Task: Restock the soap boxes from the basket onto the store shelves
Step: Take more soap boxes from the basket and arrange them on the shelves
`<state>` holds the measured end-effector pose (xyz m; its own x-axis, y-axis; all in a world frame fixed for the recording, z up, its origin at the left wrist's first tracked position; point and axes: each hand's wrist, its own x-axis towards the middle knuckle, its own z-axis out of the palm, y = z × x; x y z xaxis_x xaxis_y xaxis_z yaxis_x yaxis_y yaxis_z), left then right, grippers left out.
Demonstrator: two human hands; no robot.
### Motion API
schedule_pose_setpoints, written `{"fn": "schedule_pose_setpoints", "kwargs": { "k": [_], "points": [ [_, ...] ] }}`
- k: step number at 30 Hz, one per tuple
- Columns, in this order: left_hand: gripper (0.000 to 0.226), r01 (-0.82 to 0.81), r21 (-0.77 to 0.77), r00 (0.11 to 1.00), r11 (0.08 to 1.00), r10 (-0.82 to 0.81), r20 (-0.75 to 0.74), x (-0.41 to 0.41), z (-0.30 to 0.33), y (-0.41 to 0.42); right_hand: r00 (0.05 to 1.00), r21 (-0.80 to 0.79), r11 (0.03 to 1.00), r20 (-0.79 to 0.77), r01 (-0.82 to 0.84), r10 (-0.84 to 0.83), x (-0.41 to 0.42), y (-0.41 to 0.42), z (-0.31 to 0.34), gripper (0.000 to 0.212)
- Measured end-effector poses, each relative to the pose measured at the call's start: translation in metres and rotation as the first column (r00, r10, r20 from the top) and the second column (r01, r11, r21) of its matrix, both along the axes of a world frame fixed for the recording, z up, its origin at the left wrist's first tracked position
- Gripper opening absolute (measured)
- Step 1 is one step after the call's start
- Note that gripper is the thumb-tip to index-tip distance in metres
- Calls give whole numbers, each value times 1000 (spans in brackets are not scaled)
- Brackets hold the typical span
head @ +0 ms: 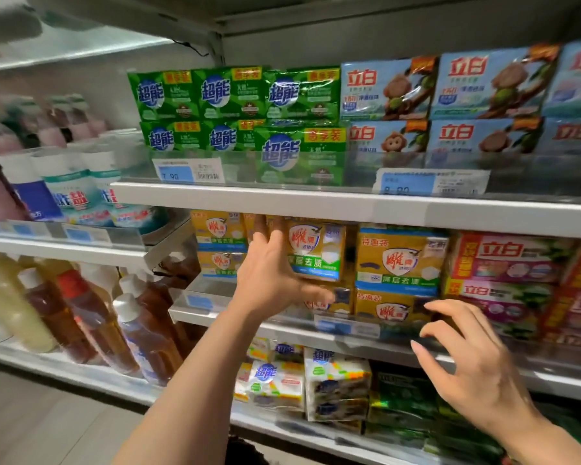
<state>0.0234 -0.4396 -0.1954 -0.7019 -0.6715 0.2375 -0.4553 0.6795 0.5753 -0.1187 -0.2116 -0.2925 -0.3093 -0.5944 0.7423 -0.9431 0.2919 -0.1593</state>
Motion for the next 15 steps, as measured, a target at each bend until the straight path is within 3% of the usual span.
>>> {"fn": "schedule_pose_setpoints", "kwargs": {
  "k": [4,6,9,15],
  "points": [
    [81,77,-37,973,996,-83,-217,10,-21,-23,1000,7,1000,6,2,-2,-2,-6,-3,17],
    [78,100,99,932,990,-59,-357,9,-29,-32,1000,7,1000,9,-4,4,-1,-9,-5,15],
    [92,198,405,832,893,65,-551,-1,-35,-33,1000,9,1000,17,-9,8,1,-11,-9,14],
    [89,191,478,711,857,215,-670,-2,-33,-47,999,13,1000,38,10,-10,1,-11,-8,16]
  ]
}}
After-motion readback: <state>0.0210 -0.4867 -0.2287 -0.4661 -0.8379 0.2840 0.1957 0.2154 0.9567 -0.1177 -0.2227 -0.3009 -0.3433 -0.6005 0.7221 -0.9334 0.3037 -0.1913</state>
